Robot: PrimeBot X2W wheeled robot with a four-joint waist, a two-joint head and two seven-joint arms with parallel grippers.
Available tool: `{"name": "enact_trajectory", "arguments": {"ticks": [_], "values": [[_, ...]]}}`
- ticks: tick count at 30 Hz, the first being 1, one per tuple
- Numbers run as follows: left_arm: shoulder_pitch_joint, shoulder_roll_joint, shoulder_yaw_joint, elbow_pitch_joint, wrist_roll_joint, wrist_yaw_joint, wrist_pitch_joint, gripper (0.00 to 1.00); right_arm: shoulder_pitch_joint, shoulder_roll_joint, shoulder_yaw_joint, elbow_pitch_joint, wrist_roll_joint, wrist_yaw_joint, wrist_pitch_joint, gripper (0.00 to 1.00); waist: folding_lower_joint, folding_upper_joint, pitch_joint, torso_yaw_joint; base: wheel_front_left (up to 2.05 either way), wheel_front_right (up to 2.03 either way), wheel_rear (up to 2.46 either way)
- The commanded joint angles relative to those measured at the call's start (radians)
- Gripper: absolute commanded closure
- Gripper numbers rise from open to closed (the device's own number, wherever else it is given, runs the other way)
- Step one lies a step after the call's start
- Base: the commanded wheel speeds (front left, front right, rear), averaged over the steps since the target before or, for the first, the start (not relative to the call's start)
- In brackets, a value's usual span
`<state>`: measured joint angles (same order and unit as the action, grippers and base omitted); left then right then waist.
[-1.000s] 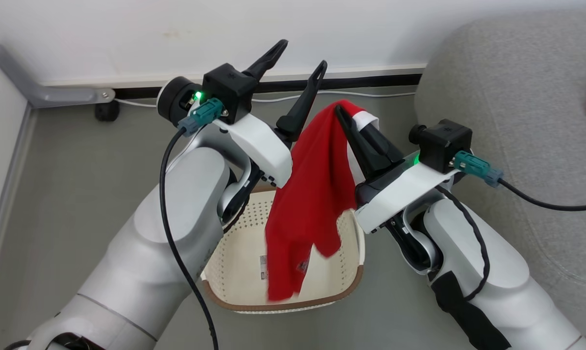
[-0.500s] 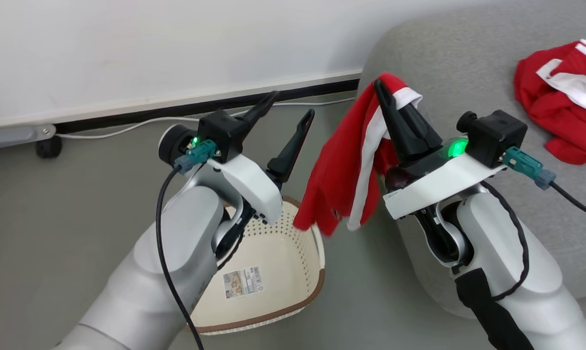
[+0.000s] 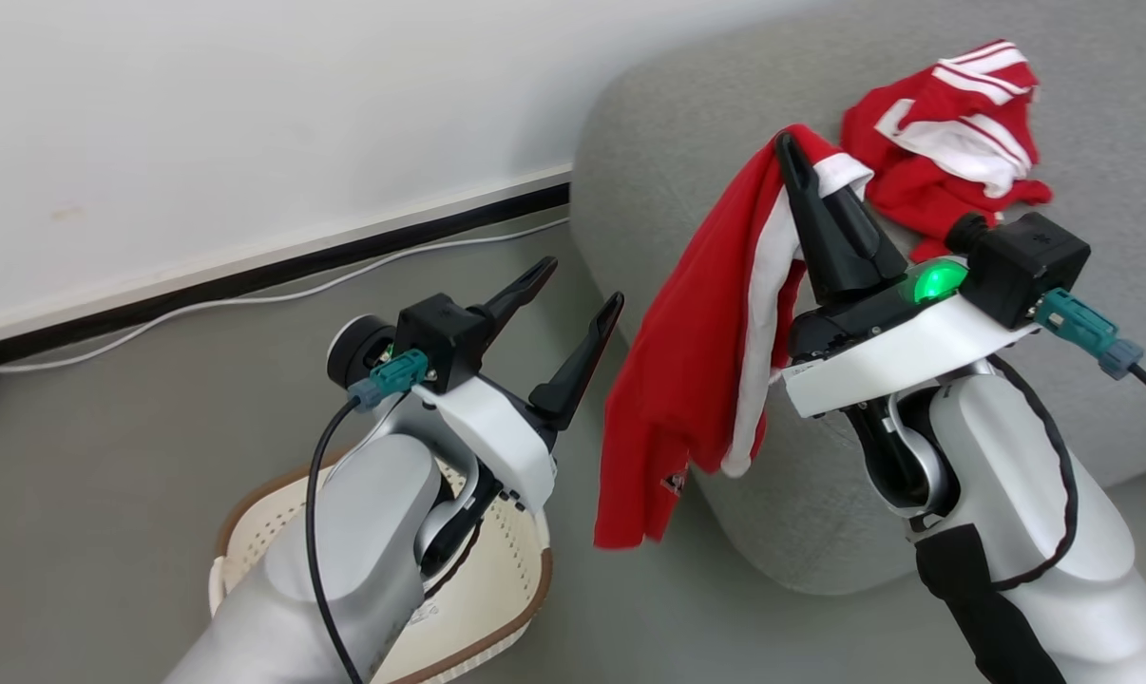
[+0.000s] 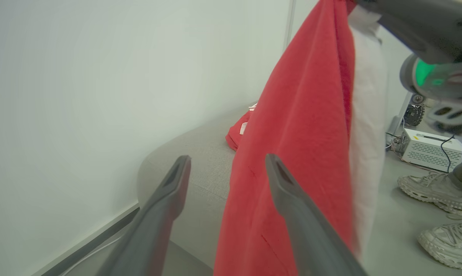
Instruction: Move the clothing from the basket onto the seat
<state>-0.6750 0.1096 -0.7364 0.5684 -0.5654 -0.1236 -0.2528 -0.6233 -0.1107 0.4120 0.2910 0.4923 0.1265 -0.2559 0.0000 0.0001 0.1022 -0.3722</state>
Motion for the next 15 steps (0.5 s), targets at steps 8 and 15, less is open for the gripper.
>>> {"name": "enact_trajectory", "arguments": {"ticks": [8,15], "values": [[0.053,0.03,0.035,-0.086,-0.008,-0.007,-0.009,0.0,0.029,-0.012,-0.017,-0.055,-0.002,0.004,-0.006,1.0,0.0,-0.0001,-0.033,-0.112,0.0,0.0,0.0],[0.101,0.021,0.032,-0.135,-0.005,-0.007,-0.009,0.0,0.06,-0.042,-0.063,-0.093,0.0,0.004,-0.006,1.0,0.0,-0.0001,-0.033,-0.152,0.0,0.0,0.0]]}}
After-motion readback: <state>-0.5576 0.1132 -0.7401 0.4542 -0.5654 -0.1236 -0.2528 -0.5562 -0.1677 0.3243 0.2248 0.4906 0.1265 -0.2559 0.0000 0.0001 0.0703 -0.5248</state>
